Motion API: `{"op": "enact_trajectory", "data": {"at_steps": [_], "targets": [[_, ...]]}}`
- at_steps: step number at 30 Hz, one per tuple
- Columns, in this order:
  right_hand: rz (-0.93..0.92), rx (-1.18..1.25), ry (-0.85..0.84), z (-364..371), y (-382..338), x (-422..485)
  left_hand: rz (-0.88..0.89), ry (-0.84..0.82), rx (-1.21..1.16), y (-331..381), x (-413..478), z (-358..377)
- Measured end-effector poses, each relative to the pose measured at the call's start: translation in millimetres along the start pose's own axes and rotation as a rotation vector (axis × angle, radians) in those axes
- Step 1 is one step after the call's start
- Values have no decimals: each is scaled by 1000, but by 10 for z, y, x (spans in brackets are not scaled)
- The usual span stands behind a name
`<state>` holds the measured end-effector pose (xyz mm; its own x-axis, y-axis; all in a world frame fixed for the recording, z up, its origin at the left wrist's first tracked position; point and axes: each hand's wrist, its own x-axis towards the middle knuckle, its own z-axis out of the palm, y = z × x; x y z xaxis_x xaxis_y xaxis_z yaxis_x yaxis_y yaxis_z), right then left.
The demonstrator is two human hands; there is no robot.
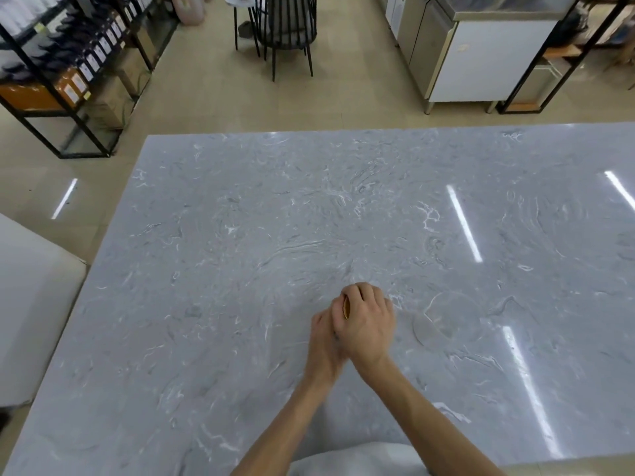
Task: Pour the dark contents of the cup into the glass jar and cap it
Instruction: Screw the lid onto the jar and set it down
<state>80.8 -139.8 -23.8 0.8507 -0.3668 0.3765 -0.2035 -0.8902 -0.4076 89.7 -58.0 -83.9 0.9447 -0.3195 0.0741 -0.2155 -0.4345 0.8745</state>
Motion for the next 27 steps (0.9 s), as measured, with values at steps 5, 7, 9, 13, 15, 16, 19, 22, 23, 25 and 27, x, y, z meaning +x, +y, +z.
{"op": "enact_trajectory", "data": {"at_steps": [5,7,9,13,15,16,19,22,23,25,27], "targets": [[-725,4,-258,-160,491,48,87,-381,-13,-134,225,-415],[-858,50,-320,-182,637,145,75,-416,33,-211,216,-439],[-822,96,-246,-130,622,195,11,-318,-15,-157,89,-353],[-527,140,-25,-41,394,74,-100,-47,-51,-41,-173,-129],[-312,104,21,-29,217,-28,-43,-44,81,-9,-216,-43],[-207,79,22,-25,119,-51,4,-56,212,25,-223,-11],[-108,27,-41,-64,27,-36,116,-64,406,37,-152,-6],[-528,61,-184,-194,279,16,-29,-185,177,-79,-68,-229],[-665,86,-228,-230,375,47,-58,-254,81,-131,-60,-282],[-765,98,-227,-247,454,86,-58,-259,31,-136,-79,-332],[-677,85,-145,-195,396,94,-45,-154,20,-88,-139,-257]]}}
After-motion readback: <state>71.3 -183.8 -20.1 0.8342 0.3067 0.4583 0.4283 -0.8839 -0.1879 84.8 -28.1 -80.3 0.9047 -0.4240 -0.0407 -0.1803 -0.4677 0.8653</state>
